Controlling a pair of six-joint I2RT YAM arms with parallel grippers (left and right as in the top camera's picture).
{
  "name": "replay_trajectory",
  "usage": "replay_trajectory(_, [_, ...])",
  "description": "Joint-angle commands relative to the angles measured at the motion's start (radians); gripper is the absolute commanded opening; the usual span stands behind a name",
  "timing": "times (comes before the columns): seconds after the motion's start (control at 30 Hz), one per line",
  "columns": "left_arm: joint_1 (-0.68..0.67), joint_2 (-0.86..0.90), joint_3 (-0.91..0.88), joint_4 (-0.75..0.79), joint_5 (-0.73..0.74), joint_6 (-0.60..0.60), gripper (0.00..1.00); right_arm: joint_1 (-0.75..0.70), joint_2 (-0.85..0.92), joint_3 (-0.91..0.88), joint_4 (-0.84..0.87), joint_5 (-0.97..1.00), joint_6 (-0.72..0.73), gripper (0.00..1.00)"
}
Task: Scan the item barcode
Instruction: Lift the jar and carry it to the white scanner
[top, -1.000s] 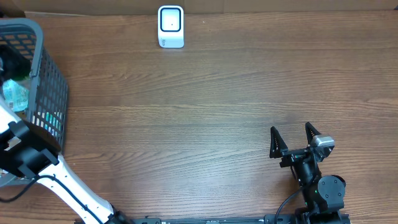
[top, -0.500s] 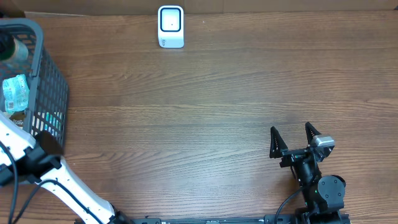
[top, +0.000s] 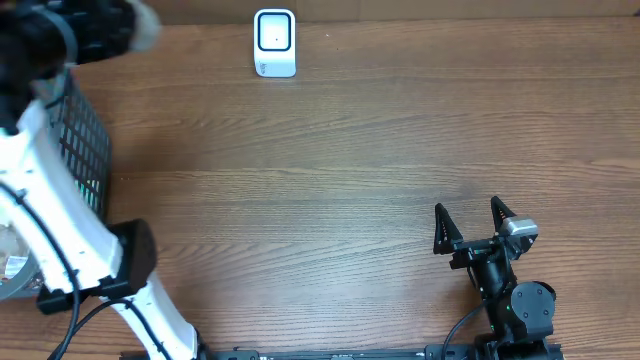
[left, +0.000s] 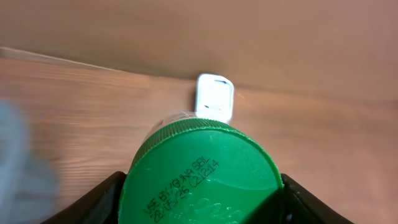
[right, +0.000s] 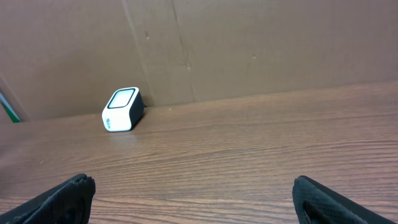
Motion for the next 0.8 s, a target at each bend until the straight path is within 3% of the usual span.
replay_trajectory(0.0, [-0.116,-0.002,-0.053,0.003,0.018,-0.011,0.5,-0.003,-0.012,-0.01,0.007,0.005,-0.001,1.0])
replay_trajectory(0.13, [-0.242,-0.002,-0.158,0.003,0.01,-0.01,0.52,-0.003,-0.012,-0.01,0.007,0.005,-0.001,1.0])
replay_trajectory(0.47, [-0.47,-0.002,-0.533,0.022,-0.173,-0.014,0.52,-0.003,-0.012,-0.01,0.007,0.005,-0.001,1.0])
replay_trajectory(0.77, [-0.583,-0.002,-0.928,0.346,-0.195,-0.099,0.52,-0.003,-0.012,-0.01,0.007,0.005,-0.001,1.0])
